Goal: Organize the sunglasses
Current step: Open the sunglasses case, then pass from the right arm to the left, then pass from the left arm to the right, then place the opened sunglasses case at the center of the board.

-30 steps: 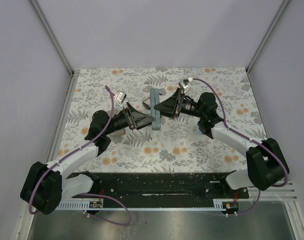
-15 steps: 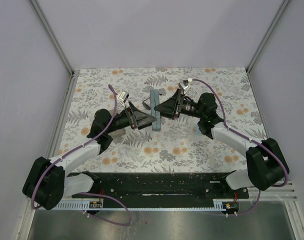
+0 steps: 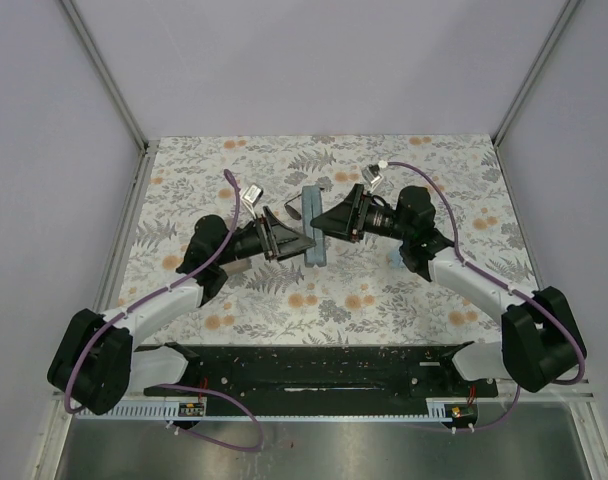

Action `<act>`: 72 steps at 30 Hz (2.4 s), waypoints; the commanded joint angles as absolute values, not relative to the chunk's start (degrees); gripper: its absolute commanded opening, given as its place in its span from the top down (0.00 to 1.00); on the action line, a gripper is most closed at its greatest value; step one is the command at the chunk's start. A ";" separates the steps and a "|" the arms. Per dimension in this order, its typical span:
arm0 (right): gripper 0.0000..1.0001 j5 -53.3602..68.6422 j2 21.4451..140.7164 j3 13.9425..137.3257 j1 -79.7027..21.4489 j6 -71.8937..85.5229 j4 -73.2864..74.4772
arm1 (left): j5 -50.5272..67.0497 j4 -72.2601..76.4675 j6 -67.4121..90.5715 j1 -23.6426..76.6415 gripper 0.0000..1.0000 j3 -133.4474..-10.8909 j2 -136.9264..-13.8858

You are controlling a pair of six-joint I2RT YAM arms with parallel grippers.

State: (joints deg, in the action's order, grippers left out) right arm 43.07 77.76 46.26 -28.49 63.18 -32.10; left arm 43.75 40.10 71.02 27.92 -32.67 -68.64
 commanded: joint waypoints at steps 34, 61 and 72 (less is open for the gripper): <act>0.13 28.55 70.14 45.10 -25.49 47.10 -6.74 | 35.94 16.94 51.84 23.82 0.60 -35.42 -61.44; 0.97 47.11 73.57 40.25 -25.40 68.73 -47.73 | 44.30 21.72 59.51 24.26 0.04 -36.12 -58.80; 1.00 28.82 71.27 49.80 -25.49 44.03 3.90 | 31.16 -4.95 45.21 17.23 0.01 -40.07 -54.41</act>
